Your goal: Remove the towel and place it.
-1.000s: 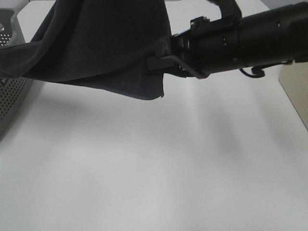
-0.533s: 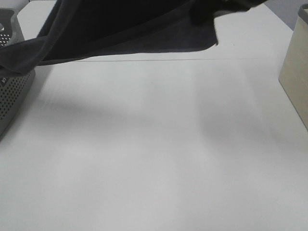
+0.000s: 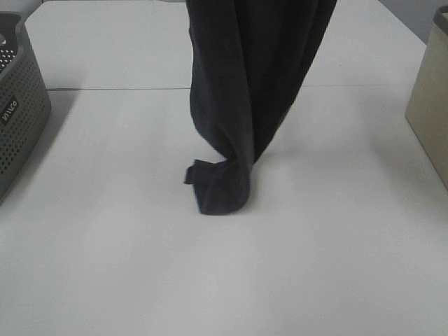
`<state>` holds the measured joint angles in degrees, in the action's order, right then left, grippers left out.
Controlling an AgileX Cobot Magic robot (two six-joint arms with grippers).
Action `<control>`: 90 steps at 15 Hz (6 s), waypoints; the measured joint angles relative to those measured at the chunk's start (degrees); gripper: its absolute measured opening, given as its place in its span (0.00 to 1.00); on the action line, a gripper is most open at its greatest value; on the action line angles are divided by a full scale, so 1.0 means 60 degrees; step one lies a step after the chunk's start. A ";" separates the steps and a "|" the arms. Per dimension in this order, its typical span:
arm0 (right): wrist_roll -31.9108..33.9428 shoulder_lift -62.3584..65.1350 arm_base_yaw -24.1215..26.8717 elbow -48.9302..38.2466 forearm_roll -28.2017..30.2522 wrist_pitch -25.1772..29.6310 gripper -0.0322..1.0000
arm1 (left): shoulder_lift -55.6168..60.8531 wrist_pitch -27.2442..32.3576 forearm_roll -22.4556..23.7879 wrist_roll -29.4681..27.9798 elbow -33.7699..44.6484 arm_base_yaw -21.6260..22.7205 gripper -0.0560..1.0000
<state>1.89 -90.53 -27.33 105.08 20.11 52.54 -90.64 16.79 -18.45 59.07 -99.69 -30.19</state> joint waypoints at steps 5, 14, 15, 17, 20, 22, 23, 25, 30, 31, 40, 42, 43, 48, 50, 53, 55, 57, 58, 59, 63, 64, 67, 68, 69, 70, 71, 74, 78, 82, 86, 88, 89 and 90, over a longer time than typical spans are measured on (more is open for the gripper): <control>-0.0621 -0.0716 0.0000 0.0869 0.2034 -0.1623 0.04 | -0.0917 -0.3495 0.0076 0.0000 0.0000 0.0659 0.05; 0.4230 -0.2617 0.0430 0.1490 0.6092 -0.5911 0.04 | -0.3333 -0.8680 0.0086 -0.0678 -0.0707 0.0888 0.05; 0.4326 -0.2769 0.0525 0.1690 0.6131 -0.5949 0.04 | -0.3505 -0.8738 0.0086 -0.0907 -0.0917 0.0964 0.05; 0.4469 -0.3256 0.0859 0.2406 0.5997 -0.6570 0.04 | -0.4249 -0.8738 0.0172 -0.1728 -0.1958 0.1327 0.05; 0.4479 -0.3982 0.1108 0.3228 0.5424 -0.7888 0.04 | -0.5567 -0.8537 0.0602 -0.3170 -0.4087 0.1786 0.05; 0.4479 -0.4440 0.1184 0.3734 0.5357 -0.8231 0.04 | -0.6503 -0.8231 0.1060 -0.3915 -0.5510 0.1996 0.05; 0.4479 -0.4622 0.1270 0.3915 0.5271 -0.8451 0.04 | -0.6952 -0.7935 0.1251 -0.4097 -0.6188 0.2091 0.05; 0.4488 -0.4736 0.1385 0.3992 0.5128 -0.8585 0.04 | -0.7468 -0.7487 0.1499 -0.4259 -0.7172 0.2139 0.05; 0.4488 -0.4918 0.1557 0.4030 0.4975 -0.9005 0.04 | -0.7964 -0.7047 0.1623 -0.4689 -0.7993 0.2263 0.05; 0.4488 -0.4918 0.1557 0.4030 0.4908 -0.9072 0.04 | -0.7964 -0.7038 0.1633 -0.4746 -0.7993 0.2273 0.05; 0.4488 -0.4918 0.1566 0.4030 0.3782 -0.9645 0.04 | -0.7964 -0.6799 0.1748 -0.5539 -0.8021 0.2301 0.05; 0.4488 -0.4918 0.1576 0.4030 0.3724 -0.9549 0.04 | -0.7955 -0.6026 0.1891 -0.5539 -0.8021 0.2311 0.05; 0.4488 -0.4918 0.1576 0.4030 0.3638 -0.9358 0.04 | -0.7907 -0.5567 0.1929 -0.5539 -0.8021 0.2320 0.05; 0.3915 -0.4622 0.1566 0.4030 0.1327 -0.6140 0.04 | -0.7086 -0.1203 0.2015 -0.5500 -0.8021 0.2292 0.05; 0.2435 -0.4154 0.1557 0.4030 -0.0611 -0.4555 0.04 | -0.6646 0.0869 0.2082 -0.5500 -0.8021 0.2263 0.05; 0.0334 -0.3667 0.1557 0.4030 -0.2979 -0.1728 0.04 | -0.6112 0.3562 0.2120 -0.5500 -0.8041 0.2292 0.05; -0.0315 -0.3457 0.1557 0.4030 -0.3600 -0.0048 0.04 | -0.5911 0.5348 0.2120 -0.5510 -0.8041 0.2301 0.05; -0.0497 -0.3275 0.1557 0.4030 -0.3743 0.0888 0.04 | -0.5835 0.6608 0.2082 -0.5682 -0.8041 0.2301 0.05; -0.0602 -0.3161 0.1557 0.4030 -0.3877 0.1404 0.04 | -0.5787 0.7343 0.1996 -0.5930 -0.8041 0.2292 0.05; -0.0678 -0.3094 0.1557 0.4030 -0.4020 0.1881 0.04 | -0.5739 0.8107 0.1910 -0.6197 -0.8041 0.2292 0.05; -0.1108 -0.2941 0.1557 0.4011 -0.4698 0.2798 0.04 | -0.5252 0.8738 0.1986 -0.7372 -0.7840 0.2292 0.05; -0.1117 -0.2750 0.1557 0.3801 -0.4841 0.2798 0.04 | -0.4899 0.8738 0.1948 -0.7544 -0.7439 0.2292 0.05; -0.1117 -0.1652 0.1557 0.2273 -0.5338 0.2788 0.04 | -0.3170 0.8738 0.1728 -0.7850 -0.5042 0.2273 0.05; -0.1127 -0.1203 0.1547 0.1595 -0.5462 0.2779 0.04 | -0.2559 0.8738 0.1633 -0.7840 -0.4173 0.2244 0.05; -0.1127 -0.0659 0.1547 0.0879 -0.5558 0.2741 0.04 | -0.1939 0.8738 0.1518 -0.7744 -0.3180 0.2225 0.05; -0.1146 -0.0086 0.1547 0.0115 -0.5605 0.2731 0.04 | -0.1251 0.8738 0.1509 -0.7668 -0.2273 0.2206 0.05; -0.1165 0.0430 0.1547 -0.0592 -0.5701 0.2702 0.04 | -0.0592 0.8719 0.1413 -0.7630 -0.1280 0.2206 0.05; -0.1203 0.1604 0.1461 -0.1996 -0.5997 0.2693 0.04 | 0.0659 0.8680 0.1041 -0.7563 0.0869 0.2187 0.05; -0.1213 0.3323 0.1461 -0.4221 -0.6293 0.2683 0.04 | 0.2378 0.8480 -0.0019 -0.7525 0.3715 0.2187 0.05; -0.1098 0.4450 0.1461 -0.6045 -0.6551 0.2655 0.04 | 0.3304 0.8422 -0.0726 -0.7525 0.5586 0.2187 0.05; -0.0859 0.4975 0.1451 -0.7334 -0.6723 0.2607 0.04 | 0.3571 0.8413 -0.1299 -0.7515 0.6818 0.2187 0.05; -0.0850 0.5042 0.1451 -0.7974 -0.6770 0.2597 0.04 | 0.3581 0.8403 -0.1604 -0.7410 0.7487 0.2187 0.05; -0.0850 0.5042 0.1451 -0.8346 -0.6799 0.2588 0.04 | 0.3581 0.8403 -0.1728 -0.7382 0.7792 0.2187 0.05; -0.0850 0.5052 0.1451 -0.8728 -0.6885 0.2578 0.04 | 0.3581 0.8403 -0.1853 -0.7296 0.8107 0.2187 0.05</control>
<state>-3.21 -60.22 -18.62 52.71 -21.20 68.01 -69.16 67.21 -29.56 15.30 -51.05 -17.07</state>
